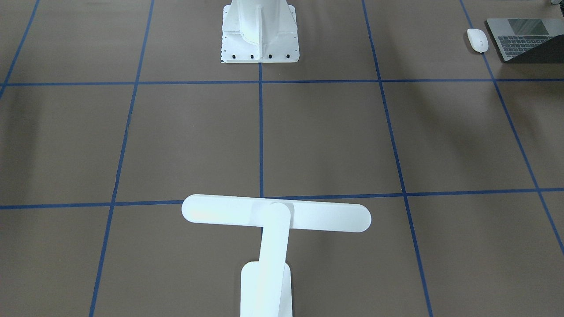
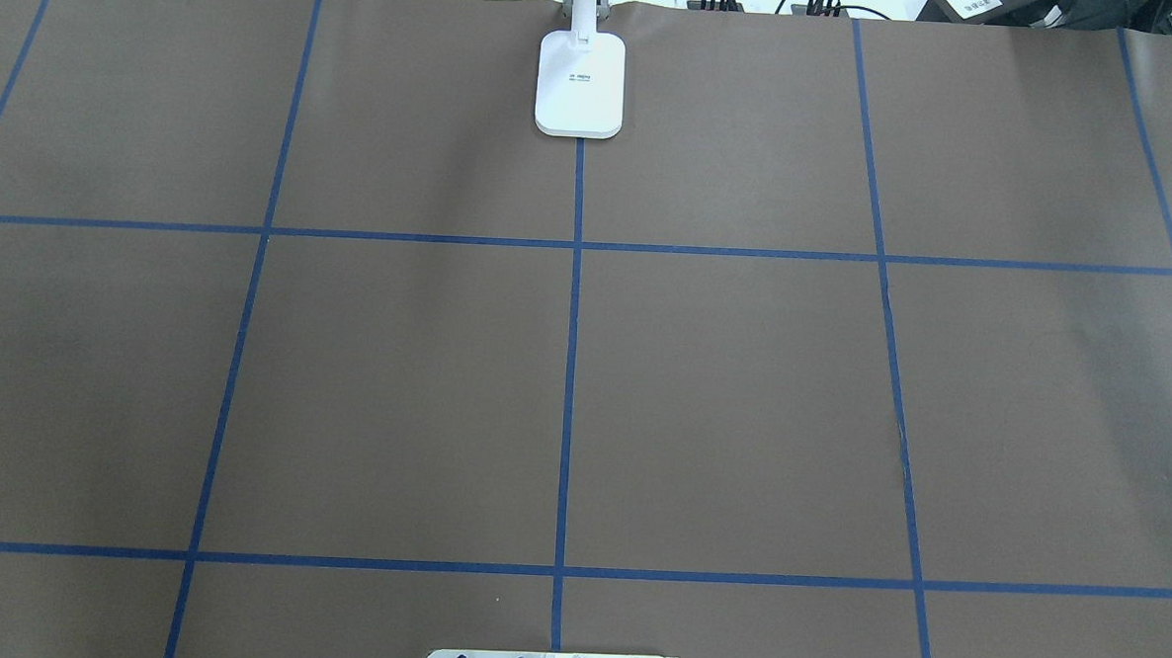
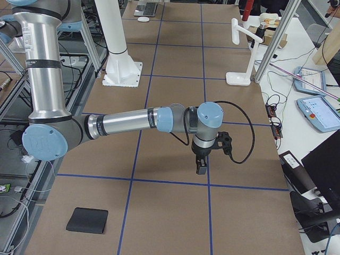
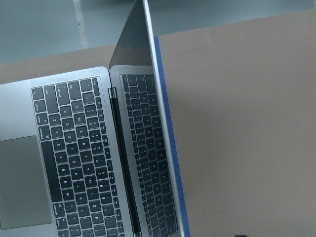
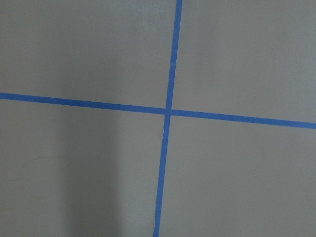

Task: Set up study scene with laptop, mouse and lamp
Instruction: 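Carry the open silver laptop with the left gripper toward the table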

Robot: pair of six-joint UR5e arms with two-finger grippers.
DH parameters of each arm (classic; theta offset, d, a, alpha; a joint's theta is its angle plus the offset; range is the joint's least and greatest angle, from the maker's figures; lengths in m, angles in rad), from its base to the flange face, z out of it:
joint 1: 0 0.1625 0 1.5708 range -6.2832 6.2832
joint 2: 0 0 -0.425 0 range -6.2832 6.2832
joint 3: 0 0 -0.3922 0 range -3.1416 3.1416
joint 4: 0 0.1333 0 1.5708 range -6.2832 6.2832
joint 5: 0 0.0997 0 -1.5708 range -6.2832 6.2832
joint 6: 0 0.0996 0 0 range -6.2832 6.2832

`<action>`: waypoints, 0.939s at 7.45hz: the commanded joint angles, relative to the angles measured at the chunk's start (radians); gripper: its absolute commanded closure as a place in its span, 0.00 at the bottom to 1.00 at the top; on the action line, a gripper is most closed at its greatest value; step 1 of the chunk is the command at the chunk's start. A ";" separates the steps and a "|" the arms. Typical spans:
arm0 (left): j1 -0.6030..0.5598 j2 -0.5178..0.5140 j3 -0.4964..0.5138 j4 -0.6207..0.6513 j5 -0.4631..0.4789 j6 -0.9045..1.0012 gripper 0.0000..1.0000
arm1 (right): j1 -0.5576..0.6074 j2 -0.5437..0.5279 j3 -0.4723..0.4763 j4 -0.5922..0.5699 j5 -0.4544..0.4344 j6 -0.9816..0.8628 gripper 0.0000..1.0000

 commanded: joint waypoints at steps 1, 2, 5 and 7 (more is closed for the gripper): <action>0.009 0.001 0.034 -0.037 -0.003 0.023 0.38 | 0.001 -0.006 0.005 0.000 0.001 -0.001 0.00; 0.009 0.001 0.066 -0.075 -0.003 0.026 0.43 | 0.001 -0.009 0.007 0.000 0.003 -0.002 0.00; 0.011 0.000 0.070 -0.083 -0.005 0.064 1.00 | 0.001 -0.035 0.008 0.046 0.024 -0.002 0.00; 0.012 -0.002 0.068 -0.084 -0.005 0.060 1.00 | 0.001 -0.052 0.007 0.101 0.062 0.003 0.00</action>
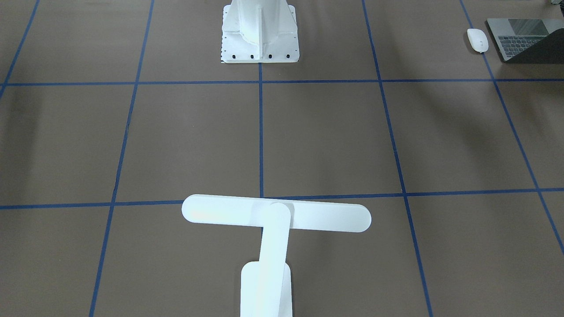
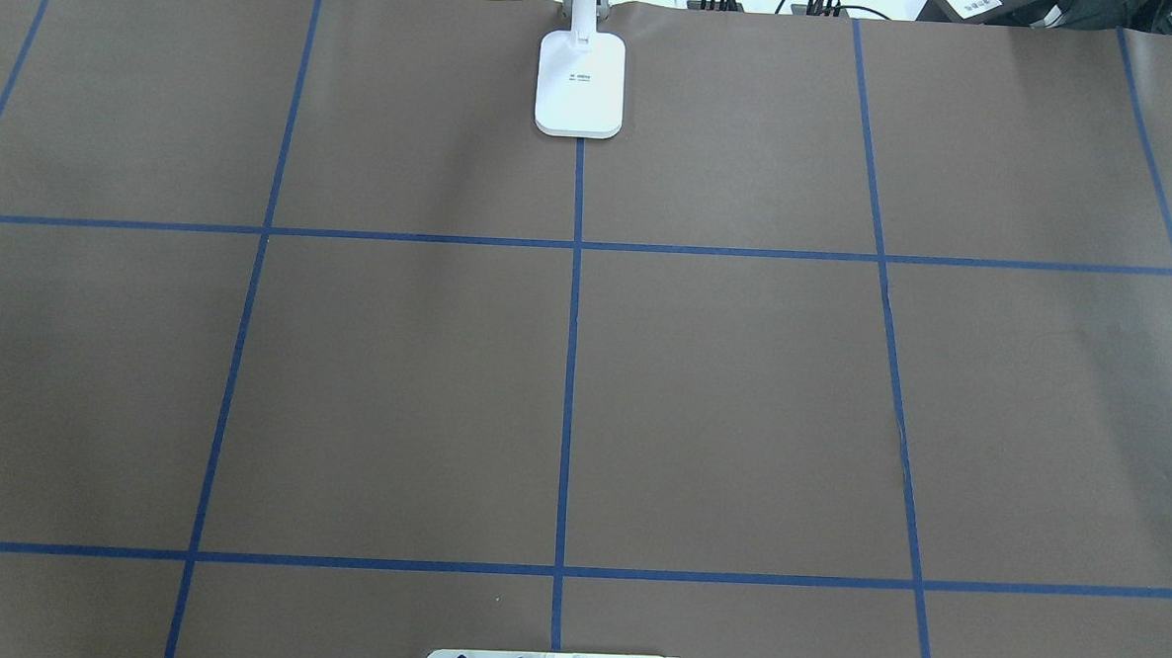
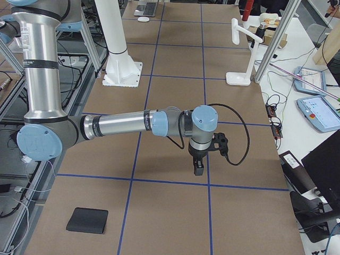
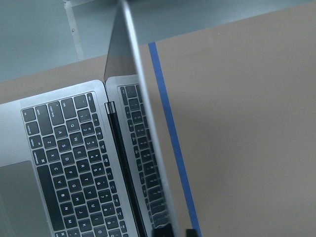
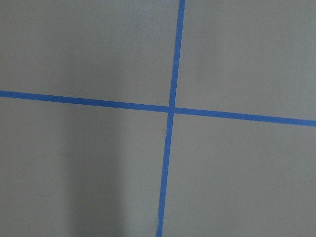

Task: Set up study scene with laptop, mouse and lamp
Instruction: 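Carry the open silver laptop with the left gripper toward the table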

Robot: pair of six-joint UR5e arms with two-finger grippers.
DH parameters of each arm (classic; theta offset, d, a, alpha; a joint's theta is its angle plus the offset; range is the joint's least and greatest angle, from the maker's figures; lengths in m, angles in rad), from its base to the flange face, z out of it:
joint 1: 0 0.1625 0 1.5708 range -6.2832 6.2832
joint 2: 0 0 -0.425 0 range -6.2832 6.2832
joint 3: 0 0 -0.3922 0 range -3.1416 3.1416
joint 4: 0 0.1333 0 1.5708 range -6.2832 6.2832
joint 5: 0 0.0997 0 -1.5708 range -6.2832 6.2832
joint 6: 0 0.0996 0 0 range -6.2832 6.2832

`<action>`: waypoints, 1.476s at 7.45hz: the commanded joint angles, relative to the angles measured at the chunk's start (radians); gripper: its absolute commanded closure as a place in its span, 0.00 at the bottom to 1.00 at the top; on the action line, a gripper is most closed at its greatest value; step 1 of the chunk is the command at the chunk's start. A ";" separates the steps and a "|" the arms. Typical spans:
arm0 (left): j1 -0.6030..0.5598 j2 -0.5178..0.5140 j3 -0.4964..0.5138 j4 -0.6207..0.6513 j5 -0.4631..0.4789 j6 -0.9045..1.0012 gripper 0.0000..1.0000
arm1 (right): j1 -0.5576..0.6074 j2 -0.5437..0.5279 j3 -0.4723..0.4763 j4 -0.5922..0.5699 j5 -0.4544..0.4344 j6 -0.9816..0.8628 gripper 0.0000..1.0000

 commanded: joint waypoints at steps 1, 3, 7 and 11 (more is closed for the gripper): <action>0.001 -0.005 -0.005 -0.001 0.000 0.003 1.00 | 0.014 -0.005 0.005 0.019 0.053 0.000 0.00; 0.004 -0.025 -0.022 0.015 -0.003 0.005 1.00 | 0.014 -0.009 0.010 0.017 0.055 0.000 0.00; 0.021 -0.172 -0.127 0.270 -0.002 0.002 1.00 | 0.015 -0.014 0.010 0.017 0.053 0.000 0.00; 0.134 -0.304 -0.148 0.291 -0.064 -0.160 1.00 | 0.015 -0.014 0.010 0.017 0.044 0.002 0.00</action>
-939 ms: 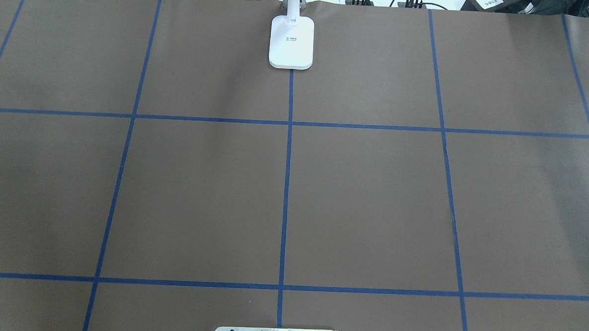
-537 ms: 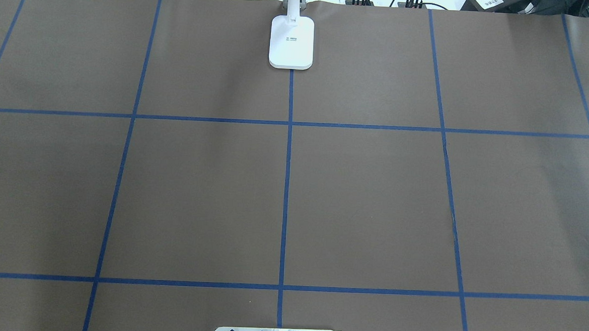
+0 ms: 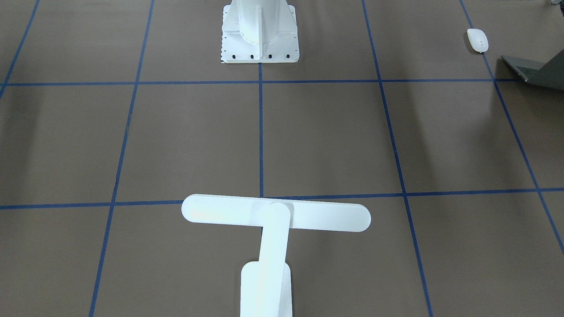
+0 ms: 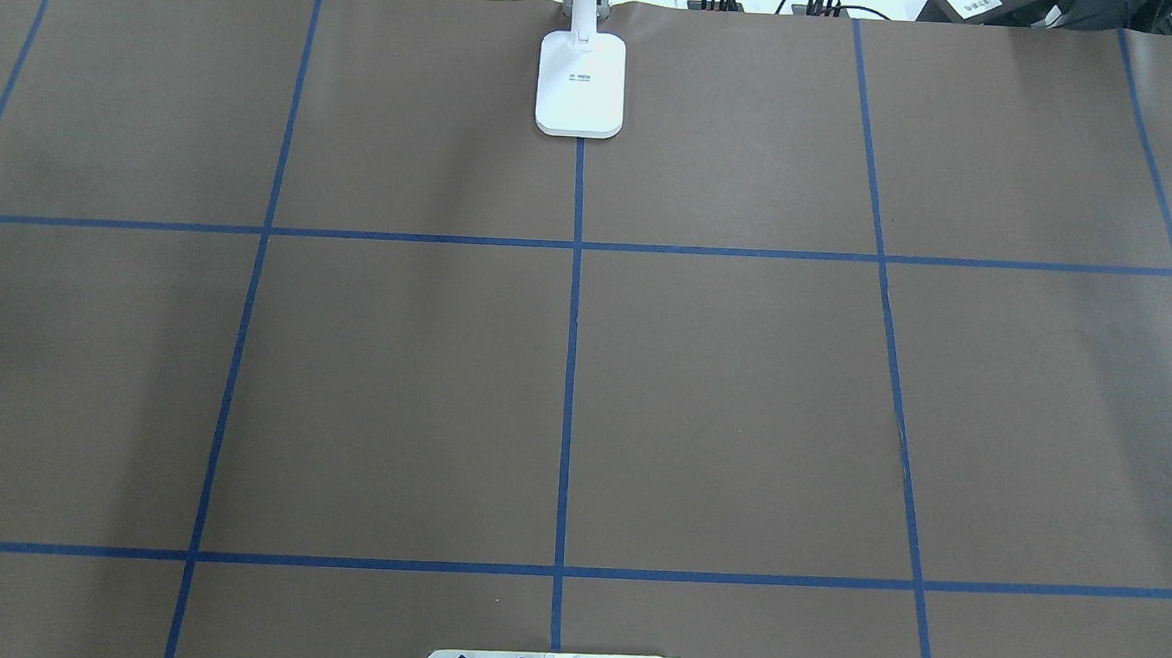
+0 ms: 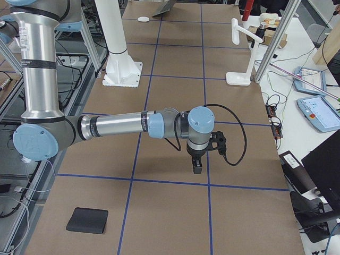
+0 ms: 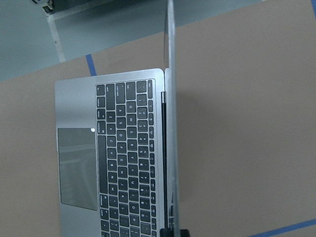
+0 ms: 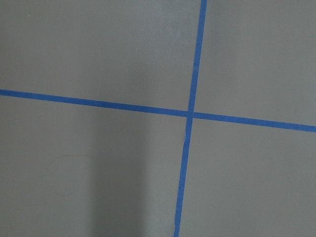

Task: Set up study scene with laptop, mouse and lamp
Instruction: 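Carry the open silver laptop with the left gripper toward the table, then move the laptop with the left gripper in front of the white lamp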

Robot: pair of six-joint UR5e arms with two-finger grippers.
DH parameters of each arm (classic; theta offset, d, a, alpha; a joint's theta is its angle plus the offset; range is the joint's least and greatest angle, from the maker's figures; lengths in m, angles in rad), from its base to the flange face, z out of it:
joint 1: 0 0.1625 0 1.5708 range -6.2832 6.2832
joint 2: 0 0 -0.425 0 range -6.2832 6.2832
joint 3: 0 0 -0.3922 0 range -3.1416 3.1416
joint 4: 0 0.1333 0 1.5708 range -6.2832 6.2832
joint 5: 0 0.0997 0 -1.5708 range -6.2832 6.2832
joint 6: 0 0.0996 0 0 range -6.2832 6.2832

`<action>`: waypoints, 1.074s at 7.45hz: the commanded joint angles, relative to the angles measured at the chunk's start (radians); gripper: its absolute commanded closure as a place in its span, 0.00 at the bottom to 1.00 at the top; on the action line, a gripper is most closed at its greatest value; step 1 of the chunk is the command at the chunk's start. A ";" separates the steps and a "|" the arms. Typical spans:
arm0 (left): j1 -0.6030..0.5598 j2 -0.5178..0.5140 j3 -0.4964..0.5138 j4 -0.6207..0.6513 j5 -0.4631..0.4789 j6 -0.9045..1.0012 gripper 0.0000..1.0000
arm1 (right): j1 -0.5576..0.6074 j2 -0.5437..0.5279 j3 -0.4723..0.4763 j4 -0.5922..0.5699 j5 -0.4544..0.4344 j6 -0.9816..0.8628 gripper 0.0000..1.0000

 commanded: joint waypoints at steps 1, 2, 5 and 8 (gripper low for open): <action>0.089 -0.066 -0.036 0.001 -0.040 -0.130 1.00 | 0.000 0.004 0.000 0.000 -0.010 0.001 0.00; 0.144 -0.087 -0.070 -0.002 -0.061 -0.217 1.00 | 0.000 0.004 0.000 0.000 -0.010 0.001 0.00; 0.324 -0.182 -0.168 -0.009 -0.099 -0.527 1.00 | 0.000 0.016 0.000 0.000 -0.041 0.001 0.00; 0.544 -0.389 -0.177 -0.006 -0.099 -0.889 1.00 | 0.000 0.015 0.000 0.002 -0.039 0.001 0.00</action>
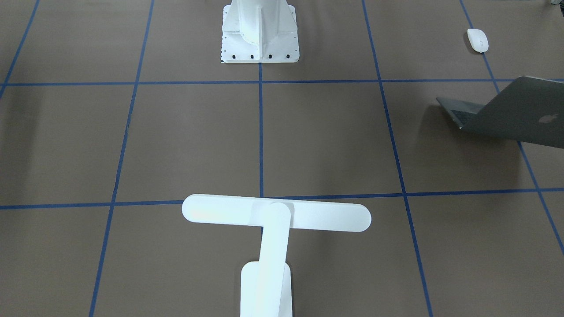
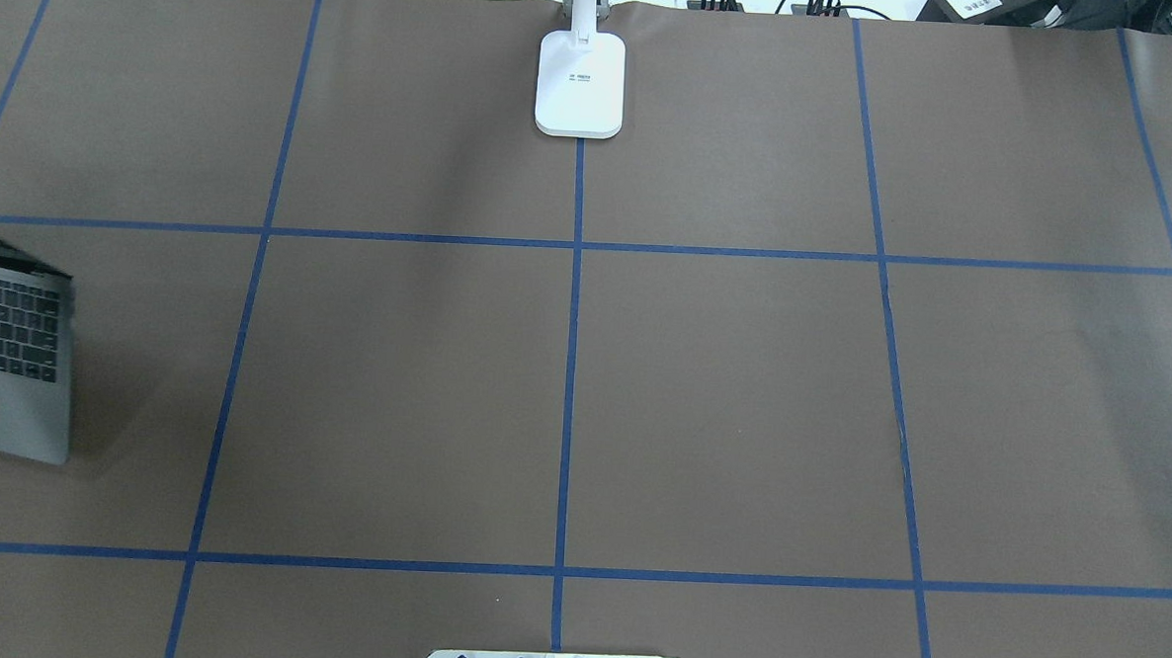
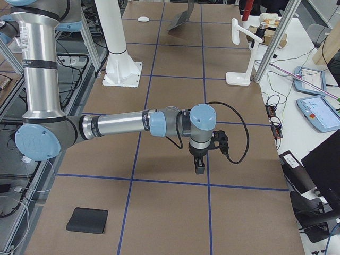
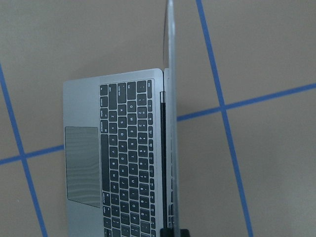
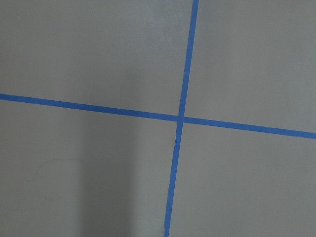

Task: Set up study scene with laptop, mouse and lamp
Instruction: 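Move the laptop with the left gripper in front of the white lamp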

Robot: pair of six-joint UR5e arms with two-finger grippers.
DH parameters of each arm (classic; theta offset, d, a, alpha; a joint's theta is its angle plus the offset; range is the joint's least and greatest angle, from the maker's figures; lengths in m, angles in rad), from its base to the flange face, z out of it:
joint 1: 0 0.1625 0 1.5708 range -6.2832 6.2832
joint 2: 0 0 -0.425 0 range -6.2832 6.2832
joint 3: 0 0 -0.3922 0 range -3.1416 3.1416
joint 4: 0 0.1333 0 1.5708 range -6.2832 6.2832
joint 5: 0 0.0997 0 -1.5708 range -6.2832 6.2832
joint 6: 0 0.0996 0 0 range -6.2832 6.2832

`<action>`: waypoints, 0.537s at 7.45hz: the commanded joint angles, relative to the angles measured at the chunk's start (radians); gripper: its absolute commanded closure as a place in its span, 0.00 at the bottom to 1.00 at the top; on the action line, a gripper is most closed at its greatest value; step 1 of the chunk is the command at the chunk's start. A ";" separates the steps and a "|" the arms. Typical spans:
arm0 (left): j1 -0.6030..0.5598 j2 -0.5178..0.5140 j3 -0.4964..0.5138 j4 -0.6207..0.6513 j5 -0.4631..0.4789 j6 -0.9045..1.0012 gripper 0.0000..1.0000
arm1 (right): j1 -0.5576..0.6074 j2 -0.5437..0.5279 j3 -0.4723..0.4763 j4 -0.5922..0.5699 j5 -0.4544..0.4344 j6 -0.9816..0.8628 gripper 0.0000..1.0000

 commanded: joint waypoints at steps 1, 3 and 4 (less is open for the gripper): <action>0.189 -0.171 -0.004 0.000 0.001 -0.312 1.00 | 0.000 0.000 0.000 0.001 0.000 0.000 0.00; 0.341 -0.312 0.028 -0.029 0.021 -0.542 1.00 | 0.000 0.000 0.000 0.001 0.001 0.000 0.00; 0.376 -0.335 0.045 -0.122 0.024 -0.665 1.00 | 0.000 0.000 0.000 0.001 0.003 0.002 0.00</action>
